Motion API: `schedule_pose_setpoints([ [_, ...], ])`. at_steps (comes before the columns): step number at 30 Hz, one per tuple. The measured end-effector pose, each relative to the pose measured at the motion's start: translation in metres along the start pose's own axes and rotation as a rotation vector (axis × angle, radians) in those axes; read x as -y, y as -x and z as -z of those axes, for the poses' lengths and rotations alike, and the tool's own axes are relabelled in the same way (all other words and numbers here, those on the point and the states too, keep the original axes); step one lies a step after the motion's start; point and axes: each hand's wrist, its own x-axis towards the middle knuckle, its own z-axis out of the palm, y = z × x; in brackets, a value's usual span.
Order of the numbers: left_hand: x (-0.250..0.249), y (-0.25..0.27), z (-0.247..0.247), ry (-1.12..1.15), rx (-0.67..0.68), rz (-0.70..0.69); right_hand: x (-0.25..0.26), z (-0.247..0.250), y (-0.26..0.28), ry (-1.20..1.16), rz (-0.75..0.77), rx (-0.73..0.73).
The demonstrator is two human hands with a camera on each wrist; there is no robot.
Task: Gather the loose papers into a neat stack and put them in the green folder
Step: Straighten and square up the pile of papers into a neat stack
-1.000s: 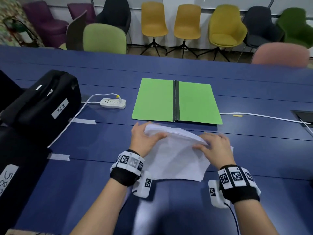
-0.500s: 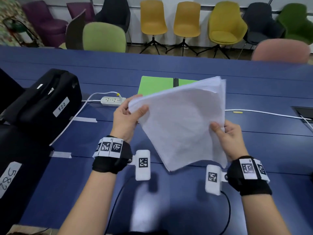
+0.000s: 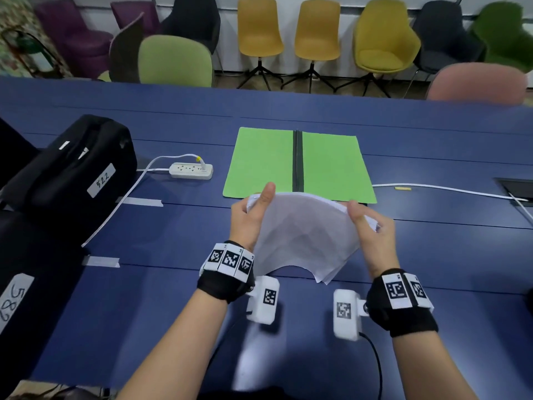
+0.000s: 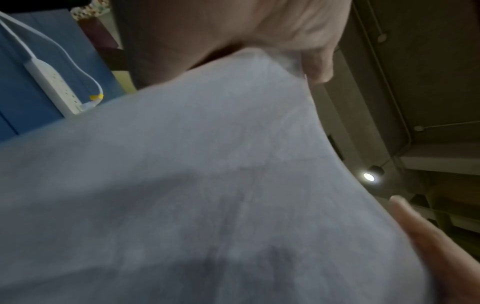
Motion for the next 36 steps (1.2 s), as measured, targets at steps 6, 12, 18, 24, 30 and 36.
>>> schedule_pose_setpoints([
  [6,0.005,-0.005,0.000,0.077,-0.032,0.054,0.005,-0.006,0.000,0.026,0.024,-0.048],
  [12,0.008,0.002,-0.009,0.048,-0.001,0.022,0.009,-0.011,0.000,0.143,0.096,0.127],
  [18,-0.006,0.000,0.004,0.006,0.102,-0.191,0.054,-0.004,-0.007,0.000,0.174,0.177],
  [24,0.015,-0.024,0.031,-0.258,0.430,-0.044,0.020,0.021,-0.012,0.286,-0.051,0.431],
  [30,0.025,-0.029,0.006,-0.229,0.222,-0.045,0.002,0.010,-0.018,0.031,-0.070,0.131],
  [36,0.008,-0.022,0.003,-0.185,0.129,-0.127,0.016,-0.011,-0.024,0.163,0.008,0.047],
])
